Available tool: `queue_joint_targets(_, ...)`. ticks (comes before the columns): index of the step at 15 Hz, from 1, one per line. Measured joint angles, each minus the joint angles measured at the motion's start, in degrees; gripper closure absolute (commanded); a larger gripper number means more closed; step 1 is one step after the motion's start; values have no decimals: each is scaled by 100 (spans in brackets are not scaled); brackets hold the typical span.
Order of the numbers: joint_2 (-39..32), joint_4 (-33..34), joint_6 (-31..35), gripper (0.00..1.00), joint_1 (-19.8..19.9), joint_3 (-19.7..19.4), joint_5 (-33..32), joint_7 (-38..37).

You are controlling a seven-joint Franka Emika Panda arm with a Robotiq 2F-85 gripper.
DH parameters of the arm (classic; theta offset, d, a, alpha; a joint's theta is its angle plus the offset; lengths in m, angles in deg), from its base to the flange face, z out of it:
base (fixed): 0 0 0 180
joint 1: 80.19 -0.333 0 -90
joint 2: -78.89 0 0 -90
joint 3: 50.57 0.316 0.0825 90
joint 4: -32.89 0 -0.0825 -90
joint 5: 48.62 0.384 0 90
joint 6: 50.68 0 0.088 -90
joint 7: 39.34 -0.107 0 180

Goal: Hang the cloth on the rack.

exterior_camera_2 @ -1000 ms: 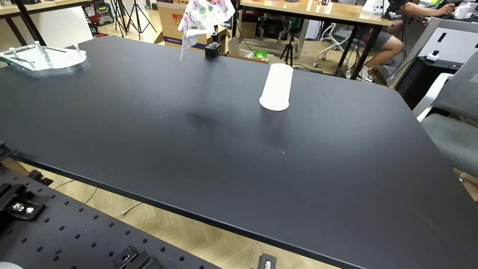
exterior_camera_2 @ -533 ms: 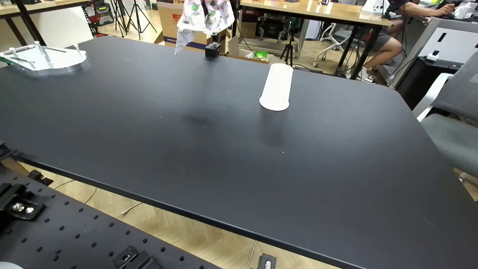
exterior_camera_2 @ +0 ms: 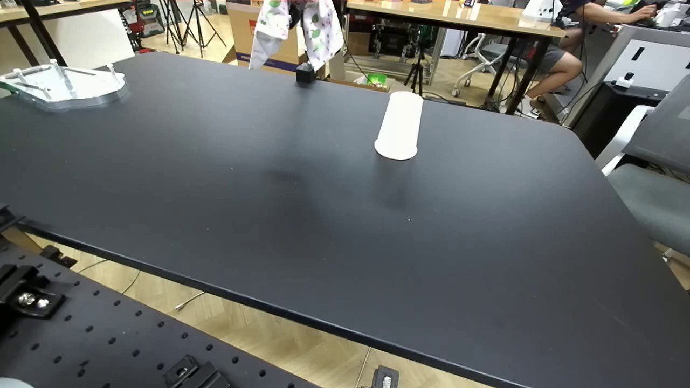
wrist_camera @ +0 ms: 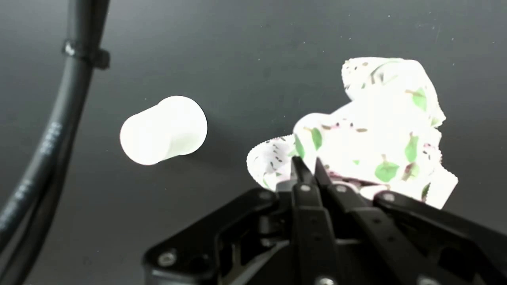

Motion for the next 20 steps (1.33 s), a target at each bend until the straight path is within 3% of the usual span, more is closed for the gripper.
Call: queue_joint_targets(20, 431, -601, -6, 99, 55, 65, 76, 47)
